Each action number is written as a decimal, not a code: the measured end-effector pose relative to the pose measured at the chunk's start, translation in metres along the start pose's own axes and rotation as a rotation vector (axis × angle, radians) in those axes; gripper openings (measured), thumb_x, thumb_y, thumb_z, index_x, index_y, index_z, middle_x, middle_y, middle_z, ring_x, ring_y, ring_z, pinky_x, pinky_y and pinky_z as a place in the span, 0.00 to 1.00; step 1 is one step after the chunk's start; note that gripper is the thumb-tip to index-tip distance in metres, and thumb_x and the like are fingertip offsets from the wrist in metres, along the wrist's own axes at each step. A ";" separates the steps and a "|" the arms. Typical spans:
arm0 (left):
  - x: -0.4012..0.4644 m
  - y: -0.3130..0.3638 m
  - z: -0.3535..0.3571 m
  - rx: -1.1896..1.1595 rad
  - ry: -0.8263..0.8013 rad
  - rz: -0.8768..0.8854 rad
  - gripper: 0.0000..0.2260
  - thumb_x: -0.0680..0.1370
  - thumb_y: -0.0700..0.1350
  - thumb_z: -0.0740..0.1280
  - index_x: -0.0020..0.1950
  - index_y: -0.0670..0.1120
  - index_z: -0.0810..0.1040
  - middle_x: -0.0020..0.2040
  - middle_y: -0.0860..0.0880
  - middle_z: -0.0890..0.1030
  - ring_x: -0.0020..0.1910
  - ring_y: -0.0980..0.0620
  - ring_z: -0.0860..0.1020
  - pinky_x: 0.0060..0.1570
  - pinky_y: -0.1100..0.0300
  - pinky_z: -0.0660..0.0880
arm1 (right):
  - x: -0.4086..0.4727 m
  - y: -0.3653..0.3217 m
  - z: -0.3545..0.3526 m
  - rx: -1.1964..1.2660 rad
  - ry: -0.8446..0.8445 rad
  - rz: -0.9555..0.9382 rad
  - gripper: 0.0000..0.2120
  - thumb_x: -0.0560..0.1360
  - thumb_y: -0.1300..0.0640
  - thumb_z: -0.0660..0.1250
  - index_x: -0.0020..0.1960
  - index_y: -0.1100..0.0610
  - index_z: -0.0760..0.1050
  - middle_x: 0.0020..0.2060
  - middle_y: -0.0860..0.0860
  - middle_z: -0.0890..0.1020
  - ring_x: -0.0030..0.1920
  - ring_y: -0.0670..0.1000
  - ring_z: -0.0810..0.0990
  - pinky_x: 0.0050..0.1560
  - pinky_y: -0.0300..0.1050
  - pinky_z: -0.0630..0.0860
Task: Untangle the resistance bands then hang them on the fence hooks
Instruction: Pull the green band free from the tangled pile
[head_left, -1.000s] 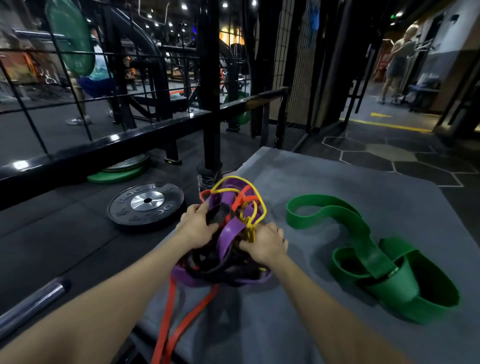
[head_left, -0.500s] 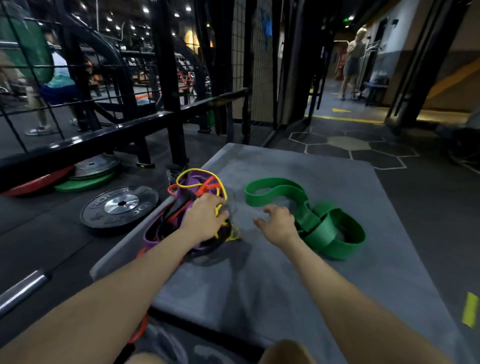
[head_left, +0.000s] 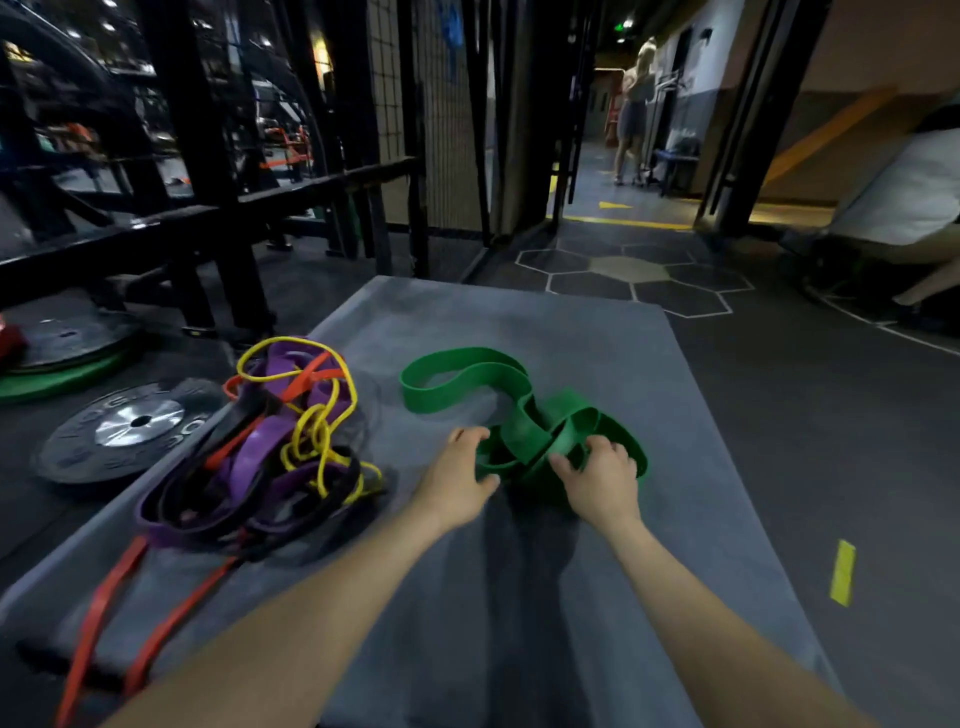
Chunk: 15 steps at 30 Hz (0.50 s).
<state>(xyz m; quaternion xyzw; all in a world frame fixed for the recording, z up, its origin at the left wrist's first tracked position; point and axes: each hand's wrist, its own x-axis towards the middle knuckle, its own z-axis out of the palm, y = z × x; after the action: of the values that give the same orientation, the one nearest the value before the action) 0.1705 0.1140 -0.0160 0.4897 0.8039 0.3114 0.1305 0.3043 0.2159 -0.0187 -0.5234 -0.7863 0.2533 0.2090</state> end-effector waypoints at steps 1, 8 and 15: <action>0.007 0.002 0.007 0.011 -0.012 0.005 0.27 0.75 0.42 0.67 0.71 0.43 0.63 0.69 0.44 0.67 0.67 0.47 0.69 0.66 0.58 0.64 | 0.004 0.000 0.003 -0.013 -0.009 -0.010 0.27 0.76 0.45 0.64 0.66 0.63 0.66 0.62 0.61 0.71 0.64 0.62 0.67 0.62 0.51 0.65; 0.017 0.002 0.032 0.058 -0.005 -0.041 0.26 0.74 0.47 0.70 0.70 0.51 0.66 0.46 0.54 0.78 0.48 0.51 0.78 0.58 0.57 0.71 | 0.002 0.009 0.005 0.135 -0.084 -0.134 0.12 0.75 0.50 0.67 0.51 0.58 0.75 0.46 0.54 0.82 0.51 0.56 0.79 0.54 0.50 0.73; 0.007 0.020 -0.031 -0.224 0.260 -0.002 0.13 0.77 0.32 0.62 0.60 0.39 0.79 0.54 0.38 0.80 0.54 0.41 0.77 0.49 0.63 0.67 | -0.019 0.017 -0.059 0.305 0.094 -0.139 0.15 0.73 0.57 0.70 0.59 0.61 0.76 0.51 0.55 0.81 0.52 0.54 0.78 0.51 0.42 0.73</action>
<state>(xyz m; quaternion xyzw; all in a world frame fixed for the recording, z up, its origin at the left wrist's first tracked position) 0.1654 0.1150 0.0213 0.4268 0.7748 0.4596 0.0795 0.3584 0.2138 0.0157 -0.4412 -0.7624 0.3299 0.3395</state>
